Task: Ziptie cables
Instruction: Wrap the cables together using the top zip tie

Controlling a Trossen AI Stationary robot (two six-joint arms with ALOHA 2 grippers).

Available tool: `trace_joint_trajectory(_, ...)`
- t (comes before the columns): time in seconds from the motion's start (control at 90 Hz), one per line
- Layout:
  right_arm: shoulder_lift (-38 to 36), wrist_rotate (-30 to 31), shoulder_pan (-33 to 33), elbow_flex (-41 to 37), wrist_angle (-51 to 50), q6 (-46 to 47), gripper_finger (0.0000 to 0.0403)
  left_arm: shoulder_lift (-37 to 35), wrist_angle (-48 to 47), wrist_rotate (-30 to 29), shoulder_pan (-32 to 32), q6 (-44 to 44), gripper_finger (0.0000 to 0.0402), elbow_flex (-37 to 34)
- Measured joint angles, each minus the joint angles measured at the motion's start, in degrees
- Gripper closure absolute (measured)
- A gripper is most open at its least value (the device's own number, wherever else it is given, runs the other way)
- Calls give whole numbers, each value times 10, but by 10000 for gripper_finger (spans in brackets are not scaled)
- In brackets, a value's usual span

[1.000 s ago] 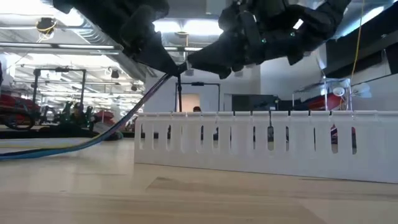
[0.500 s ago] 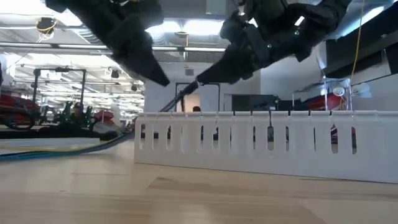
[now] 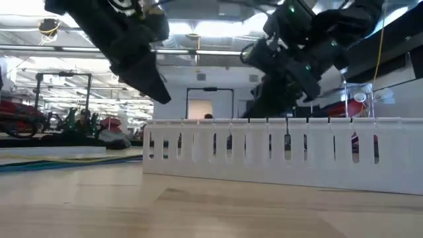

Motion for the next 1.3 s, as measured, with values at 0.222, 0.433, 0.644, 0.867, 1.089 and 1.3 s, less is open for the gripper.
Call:
trace_joint_trajectory(0.222,0,-2,-1,-5,-38,32,332,60,59,80,54,-58,202,0)
trace_joint_trajectory(0.433,0,6,-2,-5,-41,21,303,118,63,82,78,-87,191,0)
trace_joint_trajectory(0.644,0,15,-3,-5,-42,4,298,133,135,104,97,-91,201,0)
trace_joint_trajectory(0.867,0,16,-3,-5,-41,3,297,137,200,163,119,-116,204,-42)
trace_joint_trajectory(1.089,0,16,-2,-5,-40,3,297,150,378,212,145,-149,204,-98)
trace_joint_trajectory(1.3,0,16,-2,-5,-35,3,297,190,423,217,157,-149,204,-96)
